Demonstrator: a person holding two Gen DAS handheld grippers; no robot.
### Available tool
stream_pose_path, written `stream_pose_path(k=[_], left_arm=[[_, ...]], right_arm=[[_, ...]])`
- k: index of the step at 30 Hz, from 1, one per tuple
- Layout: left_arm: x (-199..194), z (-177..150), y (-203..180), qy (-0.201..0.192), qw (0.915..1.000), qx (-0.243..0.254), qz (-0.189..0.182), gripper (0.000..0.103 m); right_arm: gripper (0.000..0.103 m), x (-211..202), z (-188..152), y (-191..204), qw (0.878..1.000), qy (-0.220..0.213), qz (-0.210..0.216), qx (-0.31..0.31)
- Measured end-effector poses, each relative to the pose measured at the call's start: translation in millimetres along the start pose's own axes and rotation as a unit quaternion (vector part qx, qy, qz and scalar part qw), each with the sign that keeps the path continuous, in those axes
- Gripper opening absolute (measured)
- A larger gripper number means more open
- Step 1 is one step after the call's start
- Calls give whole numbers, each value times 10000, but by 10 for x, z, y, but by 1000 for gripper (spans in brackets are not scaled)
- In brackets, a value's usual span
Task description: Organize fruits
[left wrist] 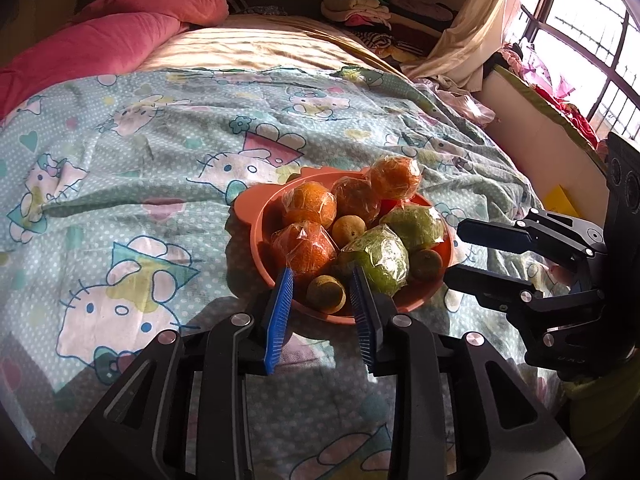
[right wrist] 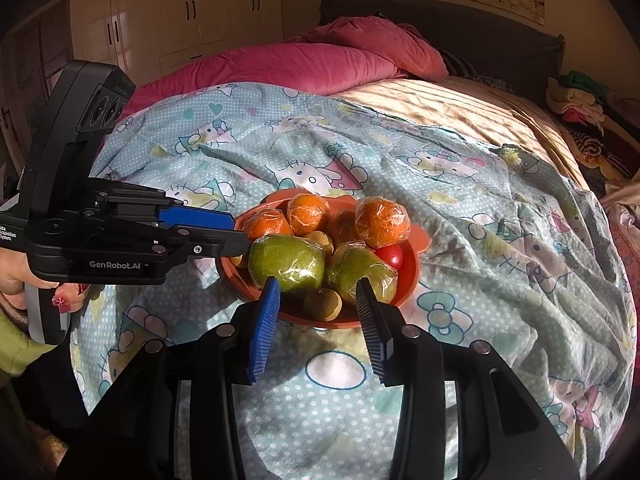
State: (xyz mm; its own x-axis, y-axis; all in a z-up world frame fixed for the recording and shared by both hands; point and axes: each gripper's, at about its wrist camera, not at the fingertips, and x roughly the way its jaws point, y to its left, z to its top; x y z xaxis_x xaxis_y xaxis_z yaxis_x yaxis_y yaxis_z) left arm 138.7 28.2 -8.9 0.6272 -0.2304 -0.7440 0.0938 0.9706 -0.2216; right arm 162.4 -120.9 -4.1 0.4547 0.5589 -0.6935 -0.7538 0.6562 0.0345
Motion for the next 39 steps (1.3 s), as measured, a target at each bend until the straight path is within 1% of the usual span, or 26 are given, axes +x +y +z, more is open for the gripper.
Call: stream_pose_path(k=[1, 3, 5, 6, 9, 10, 11, 12, 13, 14, 15, 16, 17, 19, 20, 24, 30, 35, 39], left_arm=[[-19, 0, -1, -17, 10000, -1, 6, 25], [-73, 5, -3, -76, 10000, -17, 32, 38], [-143, 7, -8, -151, 9999, -25, 56, 40], [-182, 6, -10, -196, 9998, -32, 68, 45], [-301, 0, -22, -332, 9993, -34, 149, 52], [-343, -5, -26, -378, 9992, -34, 160, 55], [-384, -11, -28, -418, 9989, -53, 179, 62], [-421, -22, -37, -447, 9988, -63, 192, 67], [-458, -38, -50, -481, 9986, -68, 192, 69], [-491, -56, -66, -512, 9985, -70, 195, 73], [-520, -75, -80, -528, 9984, -60, 198, 78], [-548, -100, -91, -542, 9983, -59, 203, 80], [-571, -127, -100, -546, 9983, -64, 208, 82], [-608, -182, -113, -543, 9982, -90, 236, 84], [-621, -211, -121, -533, 9982, -94, 243, 87], [-652, -323, -160, -478, 9984, -80, 301, 93], [-696, -506, -184, -446, 9979, -111, 458, 93], [-702, -673, -190, -388, 9975, -231, 545, 93], [-690, -806, -222, -350, 9975, -315, 534, 93]], right_arm=[[43, -14, 1, 2, 10000, -7, -7, 2], [47, -50, -3, 10, 10000, -43, -68, 6], [53, -94, -4, 23, 9998, -88, -182, 1], [54, -118, -5, 30, 9997, -114, -230, -4], [63, -202, -22, 44, 9992, -211, -347, 37], [68, -236, -36, 39, 9989, -254, -378, 95], [71, -270, -53, 37, 9987, -291, -391, 154], [72, -304, -72, 38, 9985, -322, -405, 200], [76, -335, -89, 44, 9982, -352, -437, 228], [81, -367, -105, 55, 9978, -381, -488, 248], [85, -402, -124, 62, 9972, -416, -551, 283], [90, -436, -145, 66, 9965, -472, -590, 344], [92, -472, -168, 67, 9959, -533, -604, 414], [95, -531, -218, 66, 9945, -599, -682, 525], [95, -556, -242, 70, 9936, -622, -761, 553], [98, -661, -334, 113, 9920, -666, -878, 613], [98, -778, -463, 228, 9902, -669, -1047, 630], [98, -794, -525, 331, 9899, -599, -1124, 627], [98, -800, -594, 396, 9903, -579, -1055, 698]])
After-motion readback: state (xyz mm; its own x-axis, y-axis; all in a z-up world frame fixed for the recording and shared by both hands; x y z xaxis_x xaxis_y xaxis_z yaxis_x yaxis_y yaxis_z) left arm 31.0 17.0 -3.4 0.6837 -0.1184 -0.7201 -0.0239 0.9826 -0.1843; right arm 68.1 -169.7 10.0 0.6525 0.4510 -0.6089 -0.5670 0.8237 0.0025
